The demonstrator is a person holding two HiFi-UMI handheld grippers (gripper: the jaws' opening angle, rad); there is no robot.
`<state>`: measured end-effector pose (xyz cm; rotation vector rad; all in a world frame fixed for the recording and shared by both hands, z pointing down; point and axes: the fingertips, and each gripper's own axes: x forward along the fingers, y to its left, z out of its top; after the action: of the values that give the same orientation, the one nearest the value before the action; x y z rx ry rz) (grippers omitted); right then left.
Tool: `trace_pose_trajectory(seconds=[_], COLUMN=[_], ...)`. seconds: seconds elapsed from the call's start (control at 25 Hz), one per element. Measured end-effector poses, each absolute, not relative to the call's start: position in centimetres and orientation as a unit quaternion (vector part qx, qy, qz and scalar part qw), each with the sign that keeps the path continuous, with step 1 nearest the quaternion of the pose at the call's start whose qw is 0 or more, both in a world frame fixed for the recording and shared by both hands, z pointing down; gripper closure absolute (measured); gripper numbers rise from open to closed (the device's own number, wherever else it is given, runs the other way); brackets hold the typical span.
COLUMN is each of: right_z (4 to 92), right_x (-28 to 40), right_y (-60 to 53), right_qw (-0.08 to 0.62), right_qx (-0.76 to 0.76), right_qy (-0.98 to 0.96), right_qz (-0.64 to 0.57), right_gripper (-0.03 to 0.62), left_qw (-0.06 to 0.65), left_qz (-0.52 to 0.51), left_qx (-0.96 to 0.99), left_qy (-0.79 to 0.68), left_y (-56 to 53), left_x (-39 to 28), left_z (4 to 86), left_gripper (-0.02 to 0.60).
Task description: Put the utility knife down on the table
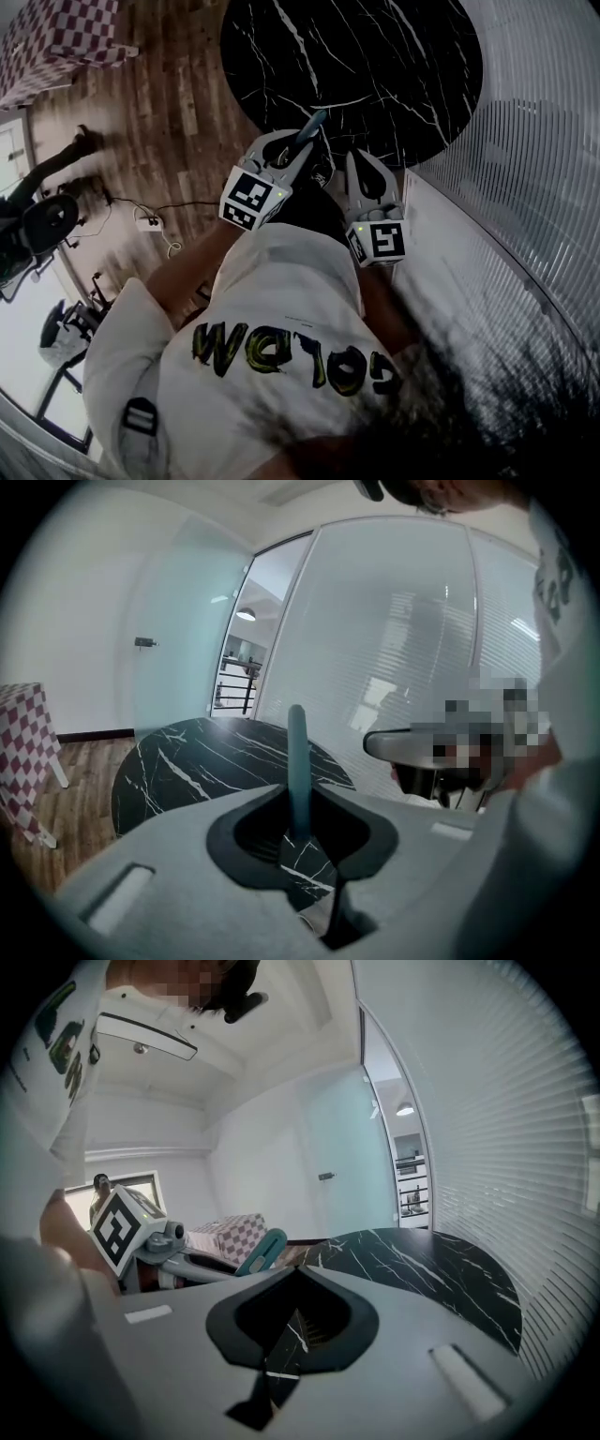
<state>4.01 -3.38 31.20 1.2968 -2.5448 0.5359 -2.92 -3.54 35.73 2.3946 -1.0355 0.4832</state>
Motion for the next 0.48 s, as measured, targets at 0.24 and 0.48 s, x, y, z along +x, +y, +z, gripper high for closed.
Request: trace_pose_trajectory(seconds=[0.24,0.48], right_z=[34.4,38.0], right_x=[4.7,5.3], right_y=[-3.5,-3.6], right_qw=[0.130,0.148], right_qx=[0.450,0.452], right_qy=[-0.861,-0.853], right_qz=[0.200,0.214], right_gripper=[0.594,0.594], left_qw=[0.242,0.252], left_qz=[0.213,0.227], left_qx=[0.875,0.874], left_qy=[-0.361,-0.347], left_y=[-3.1,-2.9], left_x=[-2.3,-1.2], left_z=[39.0,41.9], left_gripper=[0.509,0.509])
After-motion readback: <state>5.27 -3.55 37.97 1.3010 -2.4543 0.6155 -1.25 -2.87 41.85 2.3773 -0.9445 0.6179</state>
